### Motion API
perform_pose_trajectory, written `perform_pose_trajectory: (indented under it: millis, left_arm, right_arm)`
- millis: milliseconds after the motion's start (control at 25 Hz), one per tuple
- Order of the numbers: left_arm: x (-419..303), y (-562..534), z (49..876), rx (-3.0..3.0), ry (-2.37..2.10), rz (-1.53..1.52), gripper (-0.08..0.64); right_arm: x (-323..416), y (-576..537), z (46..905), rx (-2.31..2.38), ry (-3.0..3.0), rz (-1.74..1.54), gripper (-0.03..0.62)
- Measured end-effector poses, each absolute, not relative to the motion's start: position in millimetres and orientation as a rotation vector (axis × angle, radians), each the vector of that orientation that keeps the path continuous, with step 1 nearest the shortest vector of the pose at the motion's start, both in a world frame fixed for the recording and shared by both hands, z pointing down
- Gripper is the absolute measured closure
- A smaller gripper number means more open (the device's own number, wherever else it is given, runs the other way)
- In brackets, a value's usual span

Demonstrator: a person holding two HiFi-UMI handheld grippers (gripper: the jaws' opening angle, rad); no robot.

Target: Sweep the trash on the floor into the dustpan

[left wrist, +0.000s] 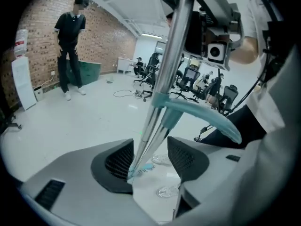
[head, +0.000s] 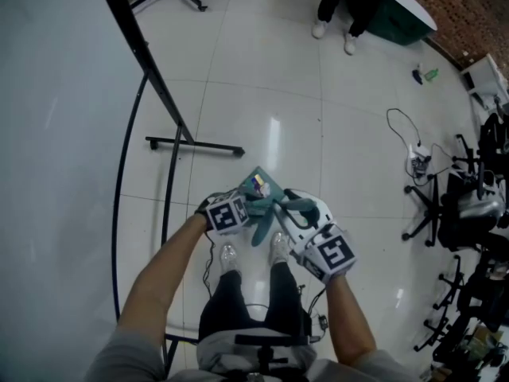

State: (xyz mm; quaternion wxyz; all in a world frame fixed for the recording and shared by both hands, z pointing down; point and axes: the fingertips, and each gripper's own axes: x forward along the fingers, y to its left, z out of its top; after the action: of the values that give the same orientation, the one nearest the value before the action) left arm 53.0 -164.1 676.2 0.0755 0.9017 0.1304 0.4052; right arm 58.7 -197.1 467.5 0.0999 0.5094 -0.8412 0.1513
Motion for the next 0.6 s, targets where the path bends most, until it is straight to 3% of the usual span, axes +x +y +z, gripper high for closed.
perform_pose_trajectory:
  millis: [120, 200, 360, 440, 600]
  left_arm:
    - [32, -184, 678, 2.674, 0.221, 1.247, 0.348]
    - [22, -196, 668, 2.663, 0.093, 1.209, 0.348]
    - [5, -222, 620, 2.667, -0.178, 1.024, 0.389]
    - [0, -231, 588, 2.689, -0.311, 0.929, 0.530]
    - [1, -219, 536, 2.748, -0.421, 0.767, 0.558]
  right_arm:
    - [67, -194, 468, 1.543, -2.458, 0.473, 0.370]
    - [72, -187, 466, 1.561, -2.444, 0.480, 0.348]
    - [79, -167, 457, 1.557, -2.414, 0.534, 0.347]
    - [88, -157, 450, 1.612, -2.414, 0.571, 0.347]
    - [100, -142, 437, 1.739, -2.439, 0.536, 0.431]
